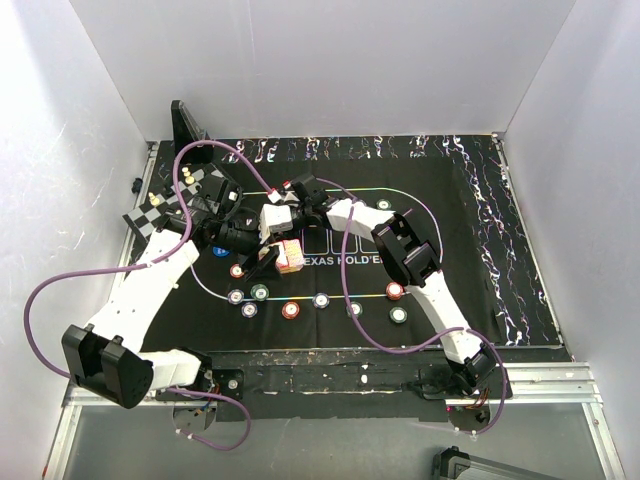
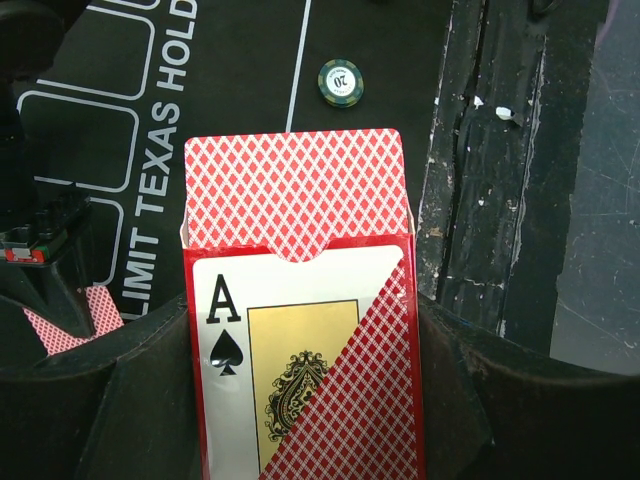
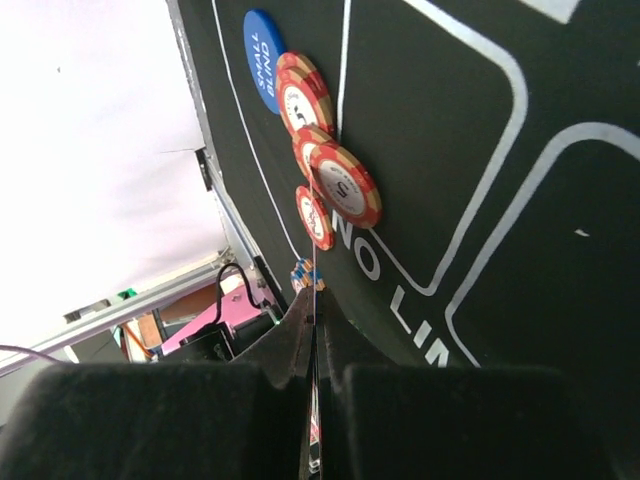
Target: Distribute texas hold em gaming equipment
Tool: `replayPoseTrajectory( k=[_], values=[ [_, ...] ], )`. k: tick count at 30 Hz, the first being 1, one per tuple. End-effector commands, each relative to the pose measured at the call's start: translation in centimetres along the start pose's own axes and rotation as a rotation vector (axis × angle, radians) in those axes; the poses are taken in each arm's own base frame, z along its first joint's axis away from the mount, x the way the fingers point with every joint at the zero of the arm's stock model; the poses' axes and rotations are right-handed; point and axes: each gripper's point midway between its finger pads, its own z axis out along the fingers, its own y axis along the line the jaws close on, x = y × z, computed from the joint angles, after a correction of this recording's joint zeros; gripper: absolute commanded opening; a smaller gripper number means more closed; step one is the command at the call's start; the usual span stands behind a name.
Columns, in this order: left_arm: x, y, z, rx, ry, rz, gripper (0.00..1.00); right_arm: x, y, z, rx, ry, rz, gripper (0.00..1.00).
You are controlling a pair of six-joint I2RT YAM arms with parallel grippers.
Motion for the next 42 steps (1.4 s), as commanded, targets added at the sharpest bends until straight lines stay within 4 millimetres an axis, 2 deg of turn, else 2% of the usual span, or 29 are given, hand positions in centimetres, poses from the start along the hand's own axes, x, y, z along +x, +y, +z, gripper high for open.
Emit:
replayPoseTrajectory(
  k=[1, 2, 5, 9, 11, 16, 22, 30, 35, 36, 37, 42],
  values=[
    [-1.5, -0.3, -0.5, -0.012, -0.055, 0.045, 0.0, 0.3, 0.0, 0.2, 0.03, 0.0, -0.034, 0.06],
    [-1.5, -0.2, -0.5, -0.011, -0.054, 0.044, 0.0, 0.4, -0.3, 0.0, 0.041, -0.003, -0.035, 0.08],
    [-1.3, -0.2, -0.4, -0.011, -0.054, 0.044, 0.0, 0.9, -1.3, -0.1, 0.085, 0.0, -0.028, 0.27],
    [-1.4, -0.2, -0.4, -0.014, -0.055, 0.043, 0.0, 1.3, -2.3, -0.5, 0.132, -0.004, -0.03, 0.59],
    [-1.3, -0.2, -0.3, -0.012, -0.053, 0.041, 0.0, 1.2, -2.4, -1.0, 0.147, -0.015, -0.034, 0.67],
    [-1.3, -0.2, -0.4, -0.014, -0.053, 0.043, 0.0, 0.1, -1.6, -3.3, 0.151, -0.067, -0.052, 0.74],
    [-1.0, -0.3, -0.3, -0.013, -0.052, 0.039, 0.0, -1.6, 1.1, -7.8, 0.153, -0.153, -0.104, 0.85],
    [-1.0, 0.0, -0.2, -0.021, -0.053, 0.039, 0.0, -2.1, 4.6, -13.6, 0.123, -0.231, -0.154, 0.87],
    [-0.7, 0.8, 0.1, -0.035, -0.056, 0.03, 0.0, -0.5, 6.7, -18.8, -0.002, -0.3, -0.157, 0.89],
    [-0.7, 1.0, 0.1, -0.039, -0.059, 0.028, 0.0, 0.4, 6.4, -19.5, -0.018, -0.298, -0.14, 0.89],
    [-0.7, 1.2, 0.2, -0.037, -0.06, 0.024, 0.0, 1.2, 7.0, -20.2, -0.051, -0.298, -0.152, 0.89],
    [-1.0, 2.2, 0.5, -0.042, -0.066, 0.022, 0.0, 5.1, 9.0, -21.6, -0.15, -0.235, -0.192, 0.9]
  ],
)
